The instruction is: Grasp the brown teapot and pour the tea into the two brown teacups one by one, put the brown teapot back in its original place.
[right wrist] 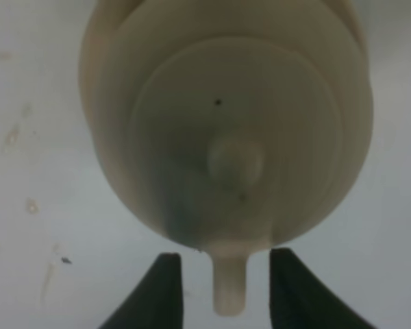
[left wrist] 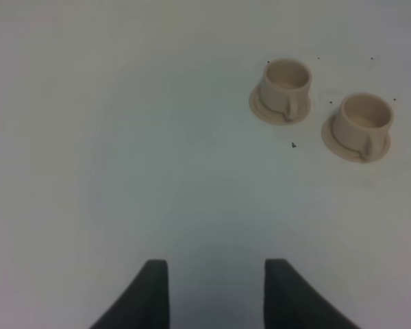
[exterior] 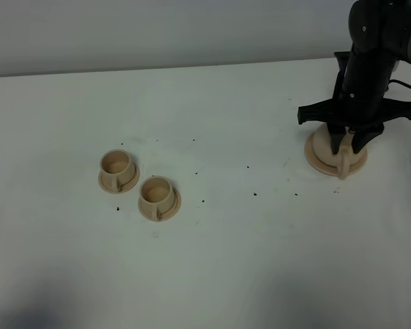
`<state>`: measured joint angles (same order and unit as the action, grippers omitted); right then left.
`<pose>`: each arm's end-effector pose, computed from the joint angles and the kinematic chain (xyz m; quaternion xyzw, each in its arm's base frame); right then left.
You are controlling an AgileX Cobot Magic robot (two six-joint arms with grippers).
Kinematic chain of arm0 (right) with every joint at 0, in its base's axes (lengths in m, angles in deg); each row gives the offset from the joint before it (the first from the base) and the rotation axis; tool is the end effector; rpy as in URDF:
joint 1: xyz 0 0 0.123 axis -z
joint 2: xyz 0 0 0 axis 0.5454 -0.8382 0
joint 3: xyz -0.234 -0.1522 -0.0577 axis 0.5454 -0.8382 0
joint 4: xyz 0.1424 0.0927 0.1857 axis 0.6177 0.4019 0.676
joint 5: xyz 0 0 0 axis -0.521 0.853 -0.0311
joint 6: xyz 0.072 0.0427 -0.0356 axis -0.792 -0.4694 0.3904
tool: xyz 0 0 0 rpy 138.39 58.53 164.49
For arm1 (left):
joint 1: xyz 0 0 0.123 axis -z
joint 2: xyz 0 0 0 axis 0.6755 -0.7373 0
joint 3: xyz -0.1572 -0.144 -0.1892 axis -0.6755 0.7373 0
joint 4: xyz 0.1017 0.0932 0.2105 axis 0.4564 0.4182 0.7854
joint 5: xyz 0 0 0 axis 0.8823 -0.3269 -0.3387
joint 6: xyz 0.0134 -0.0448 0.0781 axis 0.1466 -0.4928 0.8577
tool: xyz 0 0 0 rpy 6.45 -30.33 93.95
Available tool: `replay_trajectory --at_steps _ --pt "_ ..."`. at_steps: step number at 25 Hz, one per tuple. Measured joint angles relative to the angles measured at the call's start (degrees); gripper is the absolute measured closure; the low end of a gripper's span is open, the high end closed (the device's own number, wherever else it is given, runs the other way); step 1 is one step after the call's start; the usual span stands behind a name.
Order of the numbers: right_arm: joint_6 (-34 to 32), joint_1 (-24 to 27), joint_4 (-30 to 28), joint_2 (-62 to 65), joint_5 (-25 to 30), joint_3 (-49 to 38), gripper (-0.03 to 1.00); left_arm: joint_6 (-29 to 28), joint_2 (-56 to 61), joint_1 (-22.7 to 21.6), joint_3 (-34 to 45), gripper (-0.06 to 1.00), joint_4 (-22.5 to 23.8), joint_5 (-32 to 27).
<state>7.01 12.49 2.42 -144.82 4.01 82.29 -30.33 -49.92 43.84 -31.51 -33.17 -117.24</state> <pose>0.4107 0.1542 0.1749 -0.0306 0.9995 0.0012 0.0037 -0.0030 0.0001 0.2802 0.0100 0.8489 -0.0062 0.5284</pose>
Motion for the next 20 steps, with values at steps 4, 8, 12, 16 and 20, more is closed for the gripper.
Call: replay_trajectory --at_steps 4,8,12,16,20 --pt "0.05 0.00 0.45 -0.39 0.06 0.02 0.58 0.00 0.00 0.00 0.00 0.57 0.00 0.00" --pt "0.05 0.00 0.45 -0.39 0.06 0.02 0.58 0.00 0.00 0.00 0.00 0.57 0.00 0.00" --pt "0.05 0.00 0.50 -0.39 0.06 0.02 0.59 0.00 0.00 0.00 0.00 0.57 0.00 0.00" --pt "0.05 0.00 0.64 -0.39 0.06 0.02 0.59 0.00 0.00 0.00 0.00 0.57 0.00 0.00" --pt "0.05 0.05 1.59 -0.39 0.06 0.02 0.59 0.00 0.00 0.00 0.00 0.57 0.00 0.00"
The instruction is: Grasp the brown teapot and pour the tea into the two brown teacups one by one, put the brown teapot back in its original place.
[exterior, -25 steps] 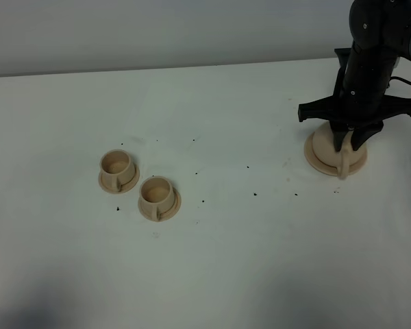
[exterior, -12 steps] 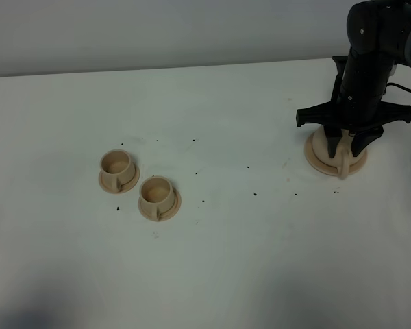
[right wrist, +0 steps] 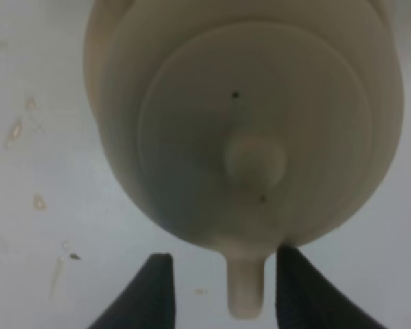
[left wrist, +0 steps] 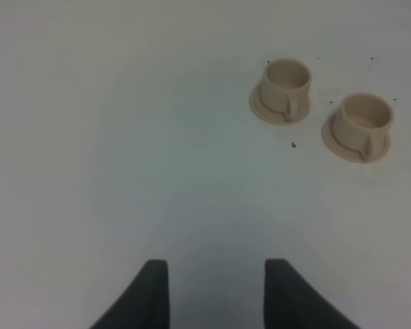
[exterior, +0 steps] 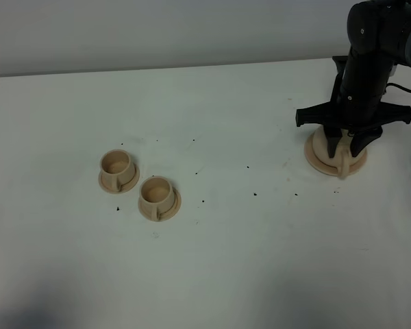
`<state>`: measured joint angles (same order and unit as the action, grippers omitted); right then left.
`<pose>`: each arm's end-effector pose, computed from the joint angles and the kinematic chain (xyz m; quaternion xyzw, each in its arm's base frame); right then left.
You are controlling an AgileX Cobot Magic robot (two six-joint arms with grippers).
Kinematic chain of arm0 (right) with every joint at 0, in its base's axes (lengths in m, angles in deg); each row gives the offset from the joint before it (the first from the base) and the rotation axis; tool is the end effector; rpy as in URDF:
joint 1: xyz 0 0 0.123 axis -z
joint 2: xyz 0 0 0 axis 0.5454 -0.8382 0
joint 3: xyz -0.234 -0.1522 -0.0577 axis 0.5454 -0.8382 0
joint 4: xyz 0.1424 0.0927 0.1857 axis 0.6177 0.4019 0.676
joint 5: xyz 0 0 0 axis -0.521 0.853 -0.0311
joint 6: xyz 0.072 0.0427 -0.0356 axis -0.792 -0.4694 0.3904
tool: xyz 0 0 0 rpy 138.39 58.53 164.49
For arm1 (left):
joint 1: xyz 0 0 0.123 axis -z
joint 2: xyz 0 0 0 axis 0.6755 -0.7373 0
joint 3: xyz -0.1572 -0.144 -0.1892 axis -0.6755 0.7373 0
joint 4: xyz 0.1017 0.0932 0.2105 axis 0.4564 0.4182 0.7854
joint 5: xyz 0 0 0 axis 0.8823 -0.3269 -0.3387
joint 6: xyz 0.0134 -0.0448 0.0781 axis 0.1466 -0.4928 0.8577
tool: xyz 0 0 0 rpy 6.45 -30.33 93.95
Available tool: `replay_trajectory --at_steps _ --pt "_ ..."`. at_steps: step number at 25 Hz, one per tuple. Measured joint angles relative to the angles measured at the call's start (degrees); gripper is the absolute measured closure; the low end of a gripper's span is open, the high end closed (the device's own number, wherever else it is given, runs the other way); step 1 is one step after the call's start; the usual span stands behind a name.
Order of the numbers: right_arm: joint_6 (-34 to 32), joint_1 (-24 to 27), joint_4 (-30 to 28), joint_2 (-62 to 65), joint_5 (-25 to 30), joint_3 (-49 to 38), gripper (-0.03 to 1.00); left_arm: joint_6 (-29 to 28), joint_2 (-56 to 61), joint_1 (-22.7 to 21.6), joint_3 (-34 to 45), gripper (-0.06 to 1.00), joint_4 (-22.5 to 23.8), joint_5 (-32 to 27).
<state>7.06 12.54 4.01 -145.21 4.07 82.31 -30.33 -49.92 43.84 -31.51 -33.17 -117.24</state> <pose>0.4103 0.1561 0.1721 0.0258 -0.9996 -0.0123 0.0040 -0.0030 0.0001 0.2802 0.0100 0.8489 -0.0062 0.5284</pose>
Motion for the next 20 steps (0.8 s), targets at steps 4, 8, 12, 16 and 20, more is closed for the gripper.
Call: replay_trajectory --at_steps 4,8,12,16,20 --pt "0.07 0.06 0.49 0.05 0.00 -1.03 0.59 0.00 0.00 0.00 0.00 0.57 0.00 0.00" --pt "0.07 0.06 -0.16 0.05 -0.05 -1.47 0.59 0.00 0.00 0.00 0.00 0.57 0.00 0.00" --pt "0.01 0.24 -0.82 0.05 -0.05 -1.47 0.59 0.00 0.00 0.00 0.00 0.57 0.00 0.00" --pt "0.01 0.54 -1.24 -0.29 -0.05 -1.47 0.60 0.00 0.00 0.00 0.00 0.57 0.00 0.00" --pt "0.01 0.65 -1.59 -0.65 0.12 -1.47 0.61 0.00 0.00 0.00 0.00 0.57 0.00 0.00"
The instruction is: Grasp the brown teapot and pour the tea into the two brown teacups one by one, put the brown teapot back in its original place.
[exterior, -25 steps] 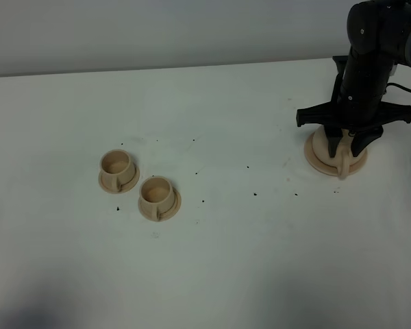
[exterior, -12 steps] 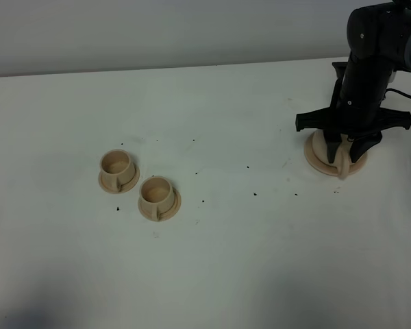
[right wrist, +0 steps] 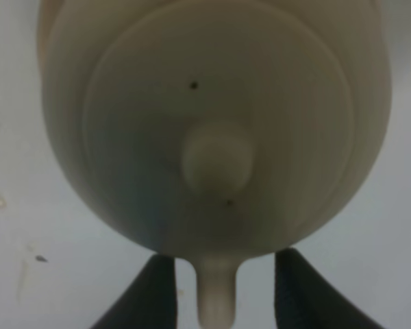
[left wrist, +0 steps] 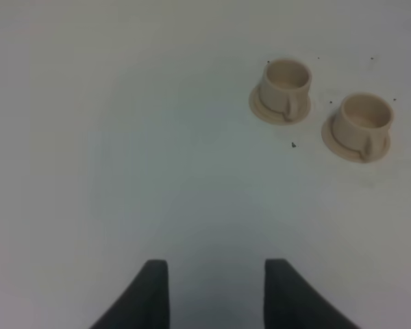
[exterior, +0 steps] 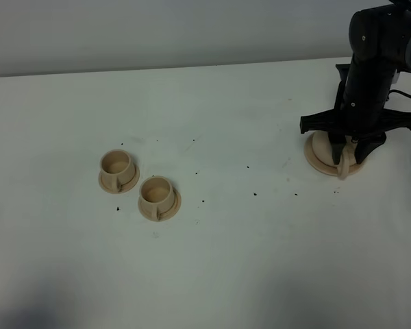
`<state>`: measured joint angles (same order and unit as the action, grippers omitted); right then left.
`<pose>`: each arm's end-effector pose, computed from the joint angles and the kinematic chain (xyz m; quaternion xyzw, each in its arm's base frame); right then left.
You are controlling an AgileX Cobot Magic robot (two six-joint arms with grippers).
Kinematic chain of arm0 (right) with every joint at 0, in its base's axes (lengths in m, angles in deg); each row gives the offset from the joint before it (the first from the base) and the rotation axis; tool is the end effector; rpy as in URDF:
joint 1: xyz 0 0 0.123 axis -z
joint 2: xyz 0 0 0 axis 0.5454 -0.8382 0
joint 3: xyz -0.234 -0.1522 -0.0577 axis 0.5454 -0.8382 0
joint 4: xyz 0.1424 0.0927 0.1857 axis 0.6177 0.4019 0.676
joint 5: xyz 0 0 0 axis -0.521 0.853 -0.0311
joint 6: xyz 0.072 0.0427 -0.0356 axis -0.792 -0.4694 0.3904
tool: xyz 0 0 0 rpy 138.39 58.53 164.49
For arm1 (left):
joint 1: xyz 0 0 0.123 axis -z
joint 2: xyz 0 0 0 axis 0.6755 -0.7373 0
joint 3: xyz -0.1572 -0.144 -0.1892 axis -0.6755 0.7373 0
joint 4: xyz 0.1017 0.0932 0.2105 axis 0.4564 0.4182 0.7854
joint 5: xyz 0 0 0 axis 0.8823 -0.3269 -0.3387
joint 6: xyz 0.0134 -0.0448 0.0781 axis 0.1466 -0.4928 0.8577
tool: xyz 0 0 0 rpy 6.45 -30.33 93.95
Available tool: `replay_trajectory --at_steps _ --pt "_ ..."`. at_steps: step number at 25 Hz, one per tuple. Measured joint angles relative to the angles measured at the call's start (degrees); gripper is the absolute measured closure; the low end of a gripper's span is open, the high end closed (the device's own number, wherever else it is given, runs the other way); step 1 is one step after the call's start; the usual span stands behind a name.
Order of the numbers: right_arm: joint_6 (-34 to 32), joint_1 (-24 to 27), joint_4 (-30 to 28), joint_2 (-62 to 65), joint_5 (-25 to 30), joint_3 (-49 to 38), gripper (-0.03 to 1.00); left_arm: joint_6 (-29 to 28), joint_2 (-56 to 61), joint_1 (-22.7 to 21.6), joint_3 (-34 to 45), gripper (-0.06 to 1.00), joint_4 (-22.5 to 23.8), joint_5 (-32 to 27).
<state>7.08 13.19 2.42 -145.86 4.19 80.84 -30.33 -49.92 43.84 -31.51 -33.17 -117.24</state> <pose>0.4092 0.1479 0.1609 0.0251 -0.9995 0.0062 0.0184 -0.0030 0.0001 0.2802 0.0100 0.8489 -0.0062 0.5284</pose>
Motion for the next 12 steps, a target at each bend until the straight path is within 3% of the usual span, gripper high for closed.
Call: replay_trajectory --at_steps 7,12 --pt "0.00 0.00 -0.31 0.00 0.09 0.00 0.66 0.00 0.00 0.00 0.00 0.57 0.00 0.00" --pt "0.45 0.00 -1.26 0.00 0.80 0.00 0.75 0.00 0.00 0.00 0.00 0.57 0.00 0.00"
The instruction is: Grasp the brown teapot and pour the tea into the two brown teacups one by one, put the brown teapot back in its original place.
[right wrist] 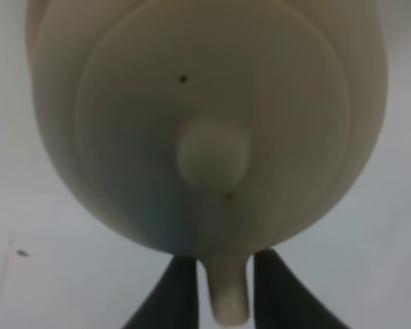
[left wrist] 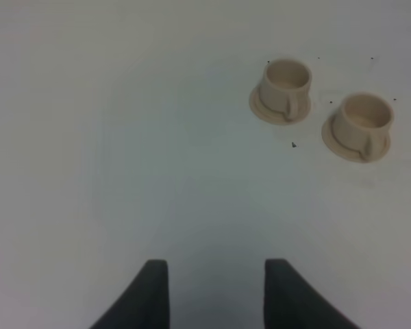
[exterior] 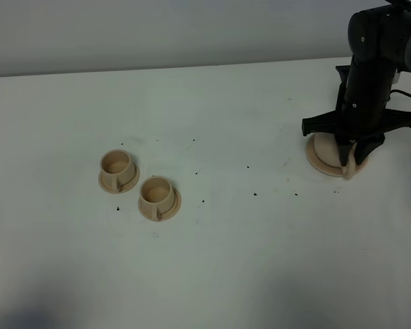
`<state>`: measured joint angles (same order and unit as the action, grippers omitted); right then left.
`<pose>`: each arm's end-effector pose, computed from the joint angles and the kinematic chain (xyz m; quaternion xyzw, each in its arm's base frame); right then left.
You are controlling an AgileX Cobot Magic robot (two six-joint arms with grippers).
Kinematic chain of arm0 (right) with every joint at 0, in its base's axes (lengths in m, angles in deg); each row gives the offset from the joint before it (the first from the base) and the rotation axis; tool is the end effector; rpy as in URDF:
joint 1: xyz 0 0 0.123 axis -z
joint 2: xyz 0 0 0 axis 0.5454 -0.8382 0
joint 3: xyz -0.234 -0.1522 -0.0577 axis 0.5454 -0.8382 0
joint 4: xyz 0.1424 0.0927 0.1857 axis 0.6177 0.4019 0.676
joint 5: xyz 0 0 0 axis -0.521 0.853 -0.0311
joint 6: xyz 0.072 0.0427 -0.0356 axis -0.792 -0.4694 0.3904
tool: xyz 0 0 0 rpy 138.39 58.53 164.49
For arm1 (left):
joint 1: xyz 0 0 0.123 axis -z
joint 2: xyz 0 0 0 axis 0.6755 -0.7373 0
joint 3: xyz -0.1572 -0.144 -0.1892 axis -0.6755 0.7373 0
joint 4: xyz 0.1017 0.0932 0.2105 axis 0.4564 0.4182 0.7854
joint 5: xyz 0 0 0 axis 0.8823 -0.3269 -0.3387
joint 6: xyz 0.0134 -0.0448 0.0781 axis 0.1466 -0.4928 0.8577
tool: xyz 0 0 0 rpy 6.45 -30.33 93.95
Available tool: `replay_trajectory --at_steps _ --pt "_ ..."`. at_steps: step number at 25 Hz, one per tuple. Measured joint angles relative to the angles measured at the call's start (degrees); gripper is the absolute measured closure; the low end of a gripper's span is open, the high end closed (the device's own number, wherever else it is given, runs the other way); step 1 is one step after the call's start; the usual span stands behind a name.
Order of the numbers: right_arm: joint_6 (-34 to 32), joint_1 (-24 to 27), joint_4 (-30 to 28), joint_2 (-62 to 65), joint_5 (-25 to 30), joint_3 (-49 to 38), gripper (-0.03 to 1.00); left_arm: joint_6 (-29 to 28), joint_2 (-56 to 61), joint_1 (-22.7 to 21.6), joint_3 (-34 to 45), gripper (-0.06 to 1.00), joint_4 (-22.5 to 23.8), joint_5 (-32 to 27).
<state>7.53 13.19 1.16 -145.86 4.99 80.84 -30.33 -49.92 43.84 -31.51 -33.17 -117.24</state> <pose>0.4086 0.1457 0.1610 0.0330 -0.9991 0.0181 0.0218 -0.0030 0.0001 0.2802 0.0100 0.8489 -0.0062 0.5284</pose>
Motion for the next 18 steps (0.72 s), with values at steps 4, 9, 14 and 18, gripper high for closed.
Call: replay_trajectory --at_steps 4,9,14,18 --pt "0.80 0.00 -0.51 0.00 0.16 0.00 0.83 0.00 0.00 0.00 0.00 0.57 0.00 0.00" --pt "2.35 0.00 -0.72 0.00 0.29 0.00 0.83 0.00 0.00 0.00 0.00 0.57 0.00 0.00" --pt "3.17 -0.05 -1.05 0.00 0.35 0.00 0.84 0.00 0.00 0.00 0.00 0.57 0.00 0.00" --pt "3.43 -0.05 -1.46 0.59 0.34 0.57 0.84 0.00 0.00 0.00 0.00 0.57 0.00 0.00"
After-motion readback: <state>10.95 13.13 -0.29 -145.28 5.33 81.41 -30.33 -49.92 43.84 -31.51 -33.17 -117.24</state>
